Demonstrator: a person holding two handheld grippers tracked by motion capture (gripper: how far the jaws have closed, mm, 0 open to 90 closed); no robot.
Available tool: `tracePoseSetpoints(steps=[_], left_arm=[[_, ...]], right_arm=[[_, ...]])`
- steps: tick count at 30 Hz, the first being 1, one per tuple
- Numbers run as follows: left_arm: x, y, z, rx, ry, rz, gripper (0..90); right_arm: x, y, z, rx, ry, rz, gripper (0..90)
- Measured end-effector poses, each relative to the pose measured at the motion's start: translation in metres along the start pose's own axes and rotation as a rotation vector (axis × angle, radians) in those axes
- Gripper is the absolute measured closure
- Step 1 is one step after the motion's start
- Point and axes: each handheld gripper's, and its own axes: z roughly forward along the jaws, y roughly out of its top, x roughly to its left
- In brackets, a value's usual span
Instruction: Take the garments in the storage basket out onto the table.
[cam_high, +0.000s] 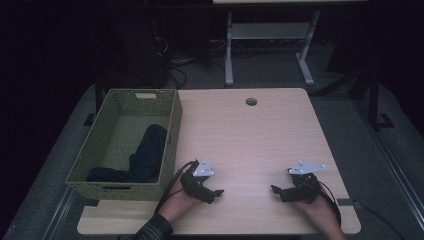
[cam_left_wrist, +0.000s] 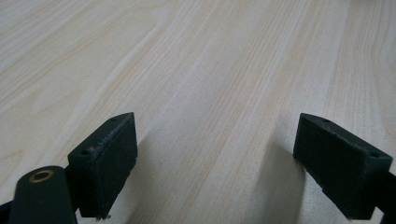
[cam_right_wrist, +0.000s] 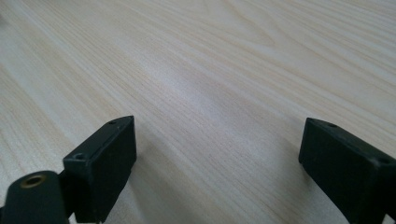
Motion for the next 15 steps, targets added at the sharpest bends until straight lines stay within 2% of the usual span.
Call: tracePoseSetpoints(steps=[8, 15], left_arm=[[-0.0007, 0.0029, 0.0011, 0.015, 0.010, -0.008, 13.0], [-0.0007, 0.0067, 0.0007, 0.048, 0.012, -0.005, 13.4]], right_arm=[[0.0002, 0.0000, -0.0001, 0.003, 0.001, 0.004, 10.7], [0.0003, 0.0000, -0.0001, 0.003, 0.000, 0.004, 10.7]])
